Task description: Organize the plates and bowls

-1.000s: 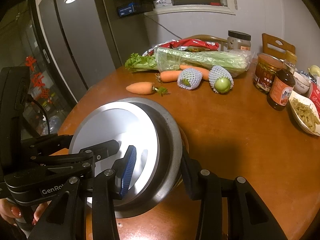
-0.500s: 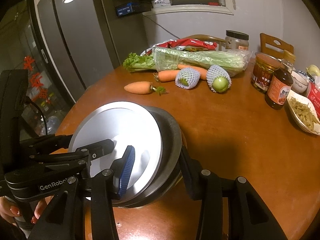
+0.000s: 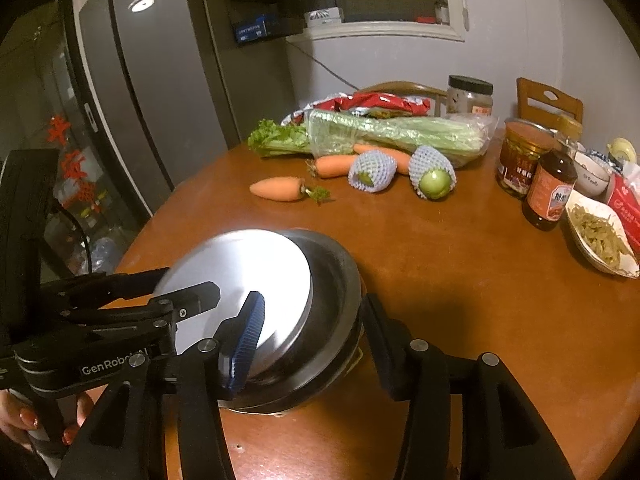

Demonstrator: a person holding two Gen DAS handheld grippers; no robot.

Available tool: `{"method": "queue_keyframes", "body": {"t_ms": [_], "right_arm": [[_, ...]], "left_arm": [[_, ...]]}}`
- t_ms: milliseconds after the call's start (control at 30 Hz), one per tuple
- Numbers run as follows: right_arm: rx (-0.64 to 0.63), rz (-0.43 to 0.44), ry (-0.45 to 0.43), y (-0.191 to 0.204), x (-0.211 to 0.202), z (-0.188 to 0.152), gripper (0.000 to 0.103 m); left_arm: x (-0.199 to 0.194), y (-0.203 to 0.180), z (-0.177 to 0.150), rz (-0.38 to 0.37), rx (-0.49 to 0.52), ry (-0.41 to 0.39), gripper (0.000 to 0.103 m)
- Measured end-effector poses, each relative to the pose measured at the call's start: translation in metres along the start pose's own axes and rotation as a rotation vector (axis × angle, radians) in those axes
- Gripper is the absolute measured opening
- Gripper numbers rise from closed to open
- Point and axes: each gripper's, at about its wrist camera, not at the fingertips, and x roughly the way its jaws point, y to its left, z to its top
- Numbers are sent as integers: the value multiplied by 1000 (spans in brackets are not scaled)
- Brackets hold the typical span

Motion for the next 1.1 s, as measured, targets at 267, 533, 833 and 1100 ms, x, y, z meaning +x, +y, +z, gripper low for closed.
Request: {"method": "queue_keyframes", "body": {"t_ms": [267, 533, 833, 1100], "right_arm": [[-9, -23, -19, 2, -9, 1, 53], [-15, -54, -62, 1, -28, -2, 56], [-46, -58, -91, 7, -59, -26, 58], [-86, -79, -67, 16, -79, -74, 62]], "left_arm": [[-18, 0, 2, 15, -4, -49, 57], [-41, -9, -8, 47, 19, -95, 59], [-71, -21, -48, 112, 23, -133, 61], [-82, -30, -106, 121, 1, -122, 65]]}}
